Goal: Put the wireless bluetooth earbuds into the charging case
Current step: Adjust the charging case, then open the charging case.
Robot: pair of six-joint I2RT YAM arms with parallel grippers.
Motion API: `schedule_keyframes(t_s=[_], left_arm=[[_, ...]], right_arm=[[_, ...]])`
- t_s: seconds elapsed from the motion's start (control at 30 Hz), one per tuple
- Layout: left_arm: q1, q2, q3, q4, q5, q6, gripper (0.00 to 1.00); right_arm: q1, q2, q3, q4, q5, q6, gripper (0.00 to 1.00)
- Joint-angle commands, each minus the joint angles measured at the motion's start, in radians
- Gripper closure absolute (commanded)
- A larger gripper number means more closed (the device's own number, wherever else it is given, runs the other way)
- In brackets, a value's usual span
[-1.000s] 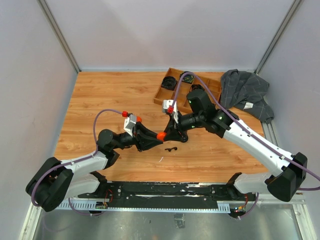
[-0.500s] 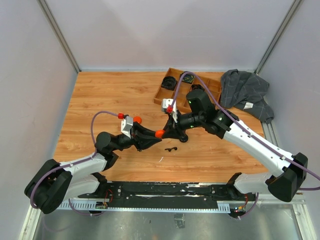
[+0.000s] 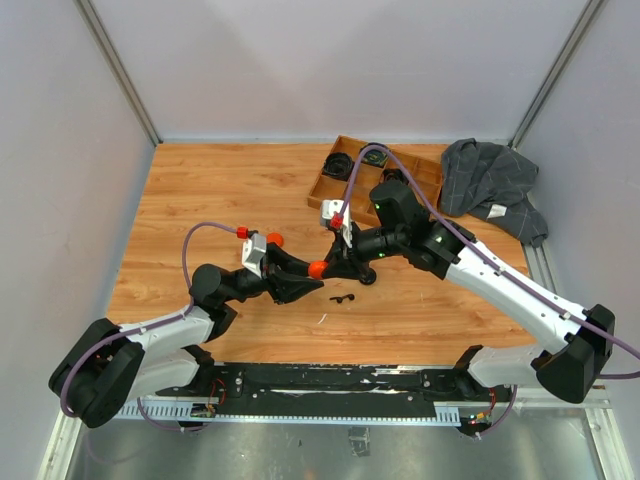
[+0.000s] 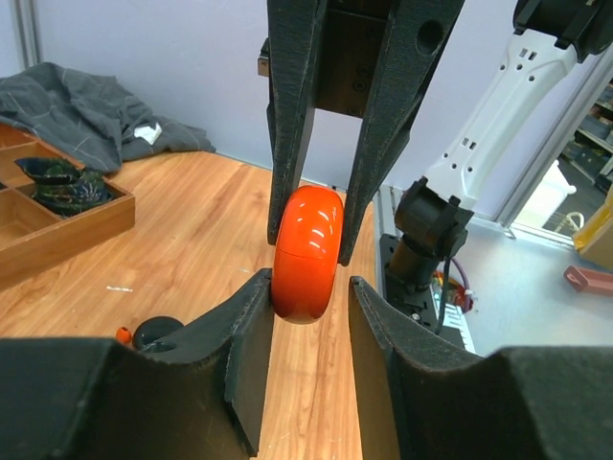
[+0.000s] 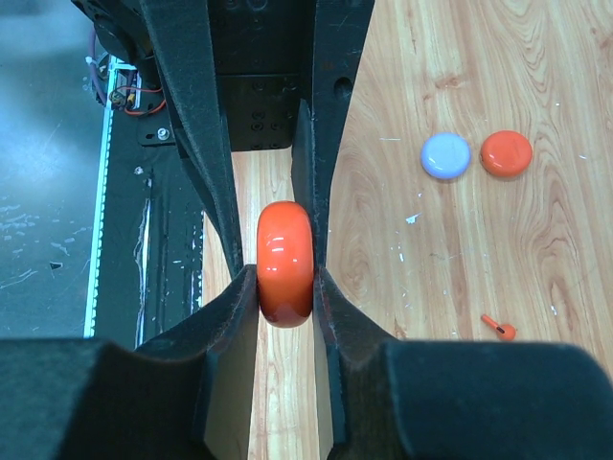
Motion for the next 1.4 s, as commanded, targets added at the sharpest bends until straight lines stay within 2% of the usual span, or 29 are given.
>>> schedule_keyframes(t_s=[0.0,0.03,0.23,0.27,0.4,0.53,1.37], left_arm=[[-0.009,-0.003,0.003,0.051,0.040,-0.010,0.61],[-0.009,-0.003,0.003,0.050,0.042,-0.010,0.63],[-0.009,-0.005,0.003,0.049,0.041,-0.009,0.98],[-0.009,-0.006,0.001,0.048,0.040,-0.006,1.00],[-0.009,-0.017,-0.011,0.049,0.036,0.011,1.00],[-0.009,-0.034,-0.028,0.049,0.018,0.035,1.00],[-0.009,-0.085,-0.089,0.010,0.035,0.154,1.00]], right_arm=[[0.023,0.010,0.019,0.047,0.023,-0.011,0.88],[0.024,0.010,0.021,0.047,0.023,-0.012,0.88],[0.041,0.026,0.030,0.036,0.048,-0.020,0.84],[0.045,0.027,0.033,0.034,0.060,-0.023,0.82],[0.053,0.020,0.034,0.043,0.102,-0.019,0.64],[0.060,0.009,0.037,0.051,0.126,-0.017,0.56],[0.062,-0.042,0.064,0.056,0.257,-0.001,0.49]])
